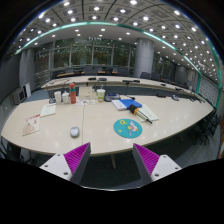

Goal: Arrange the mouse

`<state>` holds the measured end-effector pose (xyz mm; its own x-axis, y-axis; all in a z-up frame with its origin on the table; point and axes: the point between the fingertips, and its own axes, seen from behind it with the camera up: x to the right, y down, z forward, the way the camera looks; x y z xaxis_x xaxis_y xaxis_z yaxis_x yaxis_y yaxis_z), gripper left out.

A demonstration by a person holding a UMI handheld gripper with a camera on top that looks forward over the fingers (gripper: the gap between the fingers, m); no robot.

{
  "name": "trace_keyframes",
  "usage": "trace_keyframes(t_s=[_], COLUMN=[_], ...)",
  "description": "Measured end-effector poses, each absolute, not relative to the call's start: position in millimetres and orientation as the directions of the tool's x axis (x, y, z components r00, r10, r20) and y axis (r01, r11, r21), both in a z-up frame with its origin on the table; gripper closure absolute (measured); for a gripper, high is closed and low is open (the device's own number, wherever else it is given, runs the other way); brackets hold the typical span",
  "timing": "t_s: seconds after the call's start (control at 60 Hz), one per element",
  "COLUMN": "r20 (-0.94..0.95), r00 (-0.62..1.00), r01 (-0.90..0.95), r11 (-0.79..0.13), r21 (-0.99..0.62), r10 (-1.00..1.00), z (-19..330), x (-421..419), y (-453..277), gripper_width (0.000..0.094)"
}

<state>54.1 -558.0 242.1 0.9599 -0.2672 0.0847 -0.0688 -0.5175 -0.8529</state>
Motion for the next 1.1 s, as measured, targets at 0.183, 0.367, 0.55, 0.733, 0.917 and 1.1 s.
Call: trace_keyframes(t_s=[0.183,0.367,0.55,0.733,0.917,1.1], r20=[0.072,0.034,-0.001,-0.022,0.011,0.032], r00=[0.964,0.976,0.989,0.994,0.995,0.996], r01=[-0.089,-0.108,-0.093,-0.085,-0.052,-0.027], r11=[-0.564,-0.614,-0.62,-0.604,-0.603,-0.633], r21=[-0.821,-0.782,-0.779,-0.793,-0.796,-0.774], r10=[-0.256,-0.214,-0.148,-0.111,-0.101,-0.082], z=[196.7,116.1,65.1,34.5,13.6,-9.4], x=[44.5,5.2,-53.3,-91.6,-99.1,-99.3], y=[-560.1,-536.9,-462.0,-357.4,-269.5,-221.3], gripper_width=[0.0079,0.0082,0.0082,0.0089,0.0103,0.0271])
